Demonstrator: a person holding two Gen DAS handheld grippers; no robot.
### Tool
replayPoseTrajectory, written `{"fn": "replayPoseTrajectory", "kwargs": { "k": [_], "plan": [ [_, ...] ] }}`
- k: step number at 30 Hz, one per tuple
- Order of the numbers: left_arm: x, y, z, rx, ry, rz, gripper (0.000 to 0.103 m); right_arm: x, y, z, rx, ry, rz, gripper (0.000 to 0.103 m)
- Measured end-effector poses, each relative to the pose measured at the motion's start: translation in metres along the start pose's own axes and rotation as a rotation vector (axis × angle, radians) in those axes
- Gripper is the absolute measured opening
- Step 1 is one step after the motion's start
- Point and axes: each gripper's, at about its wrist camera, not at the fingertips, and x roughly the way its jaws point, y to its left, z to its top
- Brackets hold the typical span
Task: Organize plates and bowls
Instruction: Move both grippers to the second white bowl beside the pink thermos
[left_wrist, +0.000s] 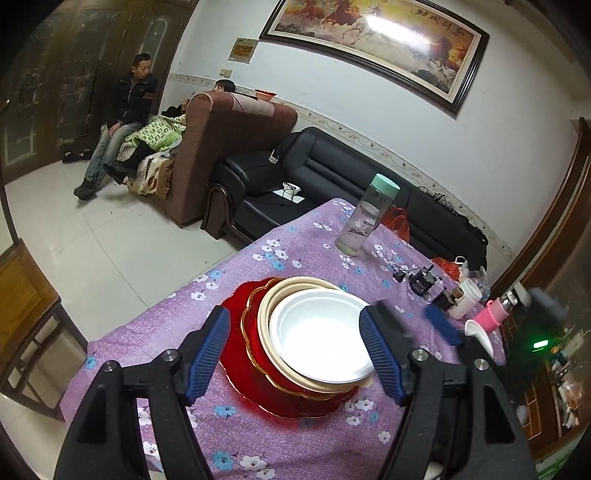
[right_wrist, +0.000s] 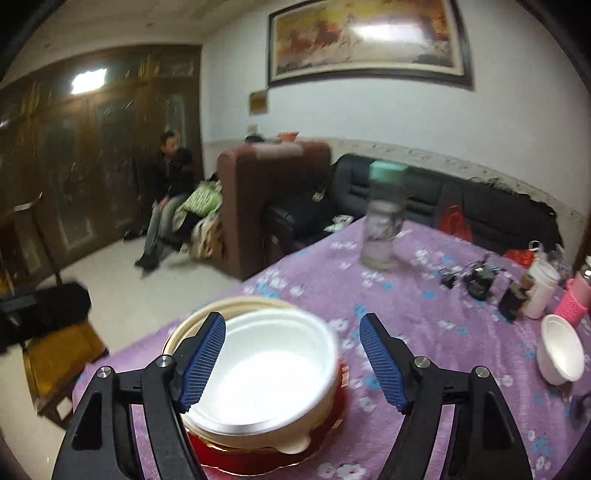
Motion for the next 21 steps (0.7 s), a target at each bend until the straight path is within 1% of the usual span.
{"fn": "replayPoseTrajectory", "kwargs": {
  "k": [1,3,5,6,9,11,16,21],
  "plan": [
    [0.000,-0.002,-0.001,0.011,-0.003,0.001,0.072,-0.005,-0.005,0.001,0.007,-0.012,-0.013,0.079],
    [0.000,-0.013,-0.005,0.047,-0.012,0.008,0.072,-0.014,-0.018,0.002,0.007,-0.041,-0.069,0.080],
    [0.000,-0.023,-0.010,0.088,-0.023,0.017,0.072,-0.025,-0.032,-0.004,-0.009,-0.070,-0.144,0.086],
    [0.003,-0.033,-0.015,0.126,-0.026,0.020,0.072,-0.026,-0.039,-0.007,-0.012,-0.063,-0.159,0.092],
    [0.006,-0.056,-0.027,0.193,-0.013,-0.003,0.072,-0.024,-0.066,-0.021,0.019,0.006,-0.161,0.092],
    [0.008,-0.068,-0.034,0.224,-0.001,-0.022,0.072,-0.027,-0.084,-0.031,0.056,0.034,-0.183,0.092],
    [0.017,-0.101,-0.054,0.310,0.031,-0.056,0.072,-0.032,-0.139,-0.058,0.166,0.098,-0.224,0.092],
    [0.030,-0.133,-0.074,0.405,0.065,-0.065,0.072,-0.041,-0.191,-0.082,0.283,0.144,-0.274,0.092]
  ]
}}
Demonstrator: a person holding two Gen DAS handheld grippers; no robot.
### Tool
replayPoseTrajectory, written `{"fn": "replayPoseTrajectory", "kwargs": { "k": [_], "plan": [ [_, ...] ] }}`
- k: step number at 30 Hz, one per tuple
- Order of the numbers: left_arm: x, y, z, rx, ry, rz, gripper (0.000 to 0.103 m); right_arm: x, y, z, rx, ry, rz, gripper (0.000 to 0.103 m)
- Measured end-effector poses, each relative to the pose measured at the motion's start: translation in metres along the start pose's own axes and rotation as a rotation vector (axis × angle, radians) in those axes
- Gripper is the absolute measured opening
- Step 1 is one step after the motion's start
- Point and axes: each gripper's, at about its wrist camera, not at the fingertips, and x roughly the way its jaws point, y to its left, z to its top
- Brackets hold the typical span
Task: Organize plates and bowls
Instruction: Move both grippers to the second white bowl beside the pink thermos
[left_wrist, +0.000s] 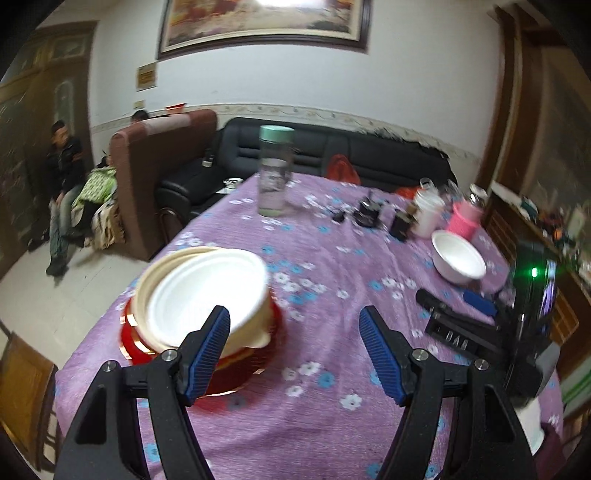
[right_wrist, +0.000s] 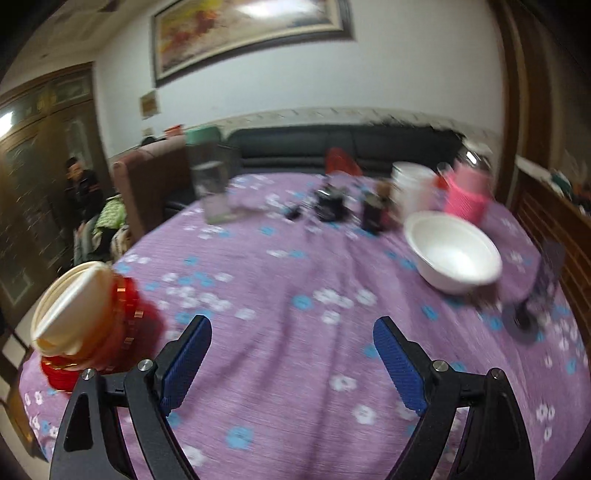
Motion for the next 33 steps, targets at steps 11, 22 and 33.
{"fn": "replayPoseTrajectory", "kwargs": {
  "k": [11,22,33],
  "plan": [
    [0.044,-0.077,-0.008,0.193,0.055,0.035,0.072,-0.001,-0.080,0.014,0.154,-0.004,-0.061,0.092],
    [0.099,-0.112,-0.009,0.214,0.125,0.033,0.072,0.031,-0.151,0.031,0.418,0.043,-0.107,0.092],
    [0.140,-0.132,-0.016,0.242,0.188,0.039,0.072,0.062,-0.183,0.032,0.496,0.060,-0.147,0.092]
  ]
}}
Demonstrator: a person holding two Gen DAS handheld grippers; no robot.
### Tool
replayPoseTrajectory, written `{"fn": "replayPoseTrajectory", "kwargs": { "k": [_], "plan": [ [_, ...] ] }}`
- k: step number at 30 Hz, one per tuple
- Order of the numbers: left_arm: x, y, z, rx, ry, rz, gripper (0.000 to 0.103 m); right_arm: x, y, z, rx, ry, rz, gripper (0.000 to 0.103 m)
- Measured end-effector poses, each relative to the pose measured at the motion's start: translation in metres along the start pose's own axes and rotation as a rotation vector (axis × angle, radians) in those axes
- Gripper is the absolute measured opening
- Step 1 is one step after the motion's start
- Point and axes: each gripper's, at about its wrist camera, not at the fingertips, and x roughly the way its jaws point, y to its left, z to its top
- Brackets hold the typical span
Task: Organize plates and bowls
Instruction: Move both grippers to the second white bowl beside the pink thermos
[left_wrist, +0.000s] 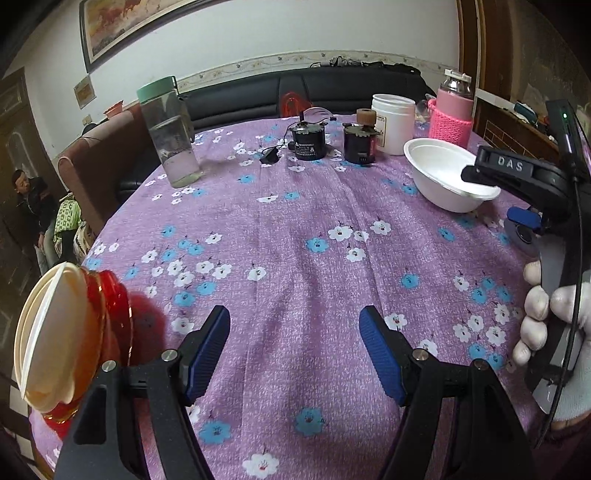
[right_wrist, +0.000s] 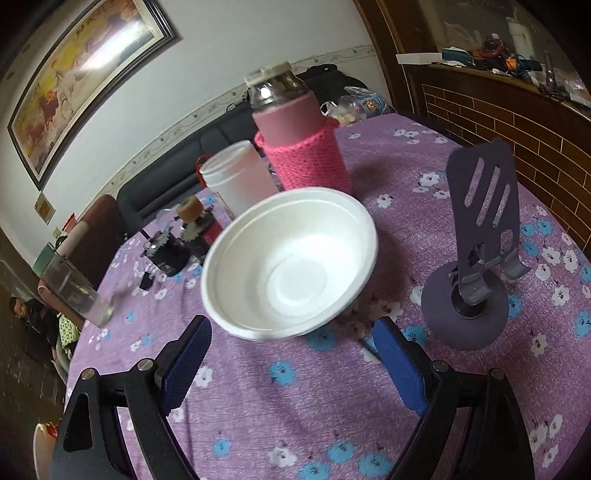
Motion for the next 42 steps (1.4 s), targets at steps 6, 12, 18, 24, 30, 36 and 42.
{"fn": "replayPoseTrajectory", "kwargs": {
  "k": [6,12,18,24,30,36,42],
  "plan": [
    [0.010,-0.013,0.010,0.030,0.001,0.012,0.072,0.014,-0.010,0.006,0.029,0.025,0.015,0.092],
    [0.010,-0.026,0.020,0.059,-0.027,0.028,0.072,0.020,-0.014,0.009,0.031,0.033,0.027,0.092],
    [0.008,-0.038,0.029,0.083,-0.053,0.028,0.072,0.024,-0.022,0.010,0.053,0.043,0.030,0.092],
    [0.010,-0.047,0.036,0.098,-0.060,0.024,0.072,0.025,-0.028,0.011,0.070,0.050,0.032,0.092],
    [0.012,-0.053,0.041,0.106,-0.059,0.024,0.072,0.027,-0.027,0.012,0.065,0.059,0.031,0.092],
    [0.020,-0.050,0.056,0.095,-0.017,-0.049,0.072,0.027,-0.029,0.013,0.071,0.060,0.036,0.092],
    [0.057,-0.027,0.119,-0.076,0.088,-0.252,0.072,0.029,-0.032,0.014,0.084,0.065,0.044,0.092]
  ]
}}
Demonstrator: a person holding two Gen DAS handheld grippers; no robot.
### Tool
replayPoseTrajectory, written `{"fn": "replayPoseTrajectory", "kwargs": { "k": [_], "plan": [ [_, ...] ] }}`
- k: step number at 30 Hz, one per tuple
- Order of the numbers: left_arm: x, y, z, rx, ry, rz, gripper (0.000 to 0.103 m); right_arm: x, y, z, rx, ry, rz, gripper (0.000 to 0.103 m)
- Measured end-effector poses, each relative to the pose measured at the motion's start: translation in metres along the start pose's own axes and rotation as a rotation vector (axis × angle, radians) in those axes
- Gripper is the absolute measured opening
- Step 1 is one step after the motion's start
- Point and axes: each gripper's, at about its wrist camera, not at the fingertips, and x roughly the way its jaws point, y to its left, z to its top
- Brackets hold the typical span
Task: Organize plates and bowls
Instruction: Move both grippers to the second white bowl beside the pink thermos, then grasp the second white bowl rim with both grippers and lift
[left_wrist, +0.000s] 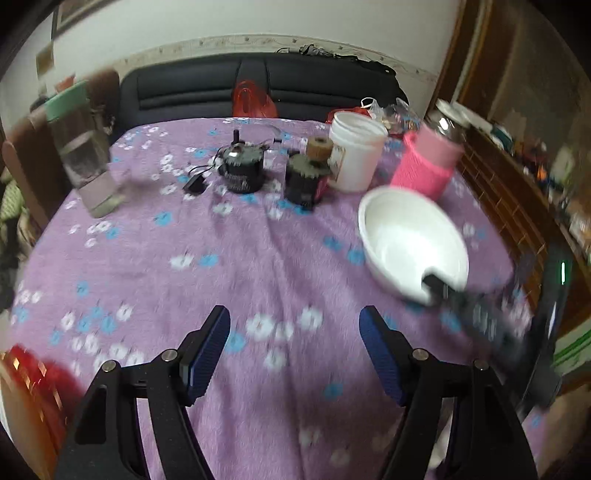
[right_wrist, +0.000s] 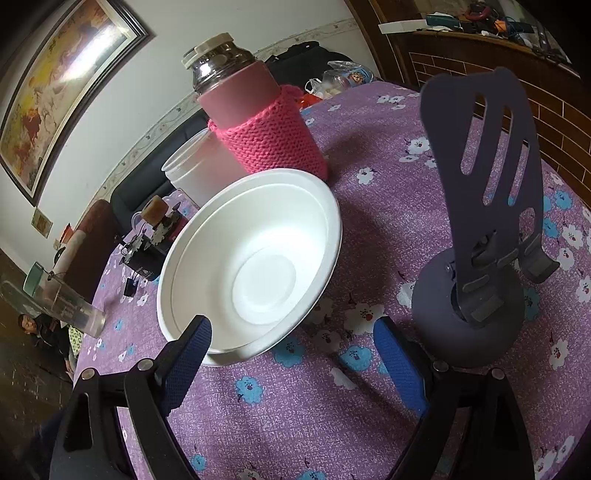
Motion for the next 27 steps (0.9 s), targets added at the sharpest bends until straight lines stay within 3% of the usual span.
{"fn": "replayPoseTrajectory", "kwargs": {
  "k": [4,8,14,19,23,24,26,27],
  "plan": [
    [0.020,-0.007,0.033,0.020,-0.015,0.009,0.072,0.001,-0.003,0.003,0.013,-0.014,0.020,0.092],
    [0.053,-0.019,0.049,-0.003,0.053,-0.025,0.071,0.009,-0.011,0.004,0.043,0.003,0.032,0.087],
    [0.095,-0.032,0.057,-0.059,0.135,-0.069,0.071,0.016,-0.023,0.007,0.082,0.010,0.075,0.063],
    [0.119,-0.040,0.064,-0.092,0.163,-0.095,0.071,0.020,-0.026,0.007,0.100,0.044,0.115,0.031],
    [0.133,-0.048,0.068,-0.102,0.179,-0.116,0.071,0.020,-0.022,0.007,0.092,0.063,0.118,0.029],
    [0.134,-0.049,0.068,-0.102,0.179,-0.118,0.070,0.020,-0.021,0.007,0.094,0.067,0.122,0.028],
    [0.139,-0.053,0.067,-0.093,0.201,-0.133,0.054,0.020,-0.021,0.007,0.095,0.071,0.123,0.028],
    [0.142,-0.056,0.067,-0.088,0.214,-0.137,0.032,0.020,-0.020,0.007,0.096,0.071,0.123,0.028]
  ]
}}
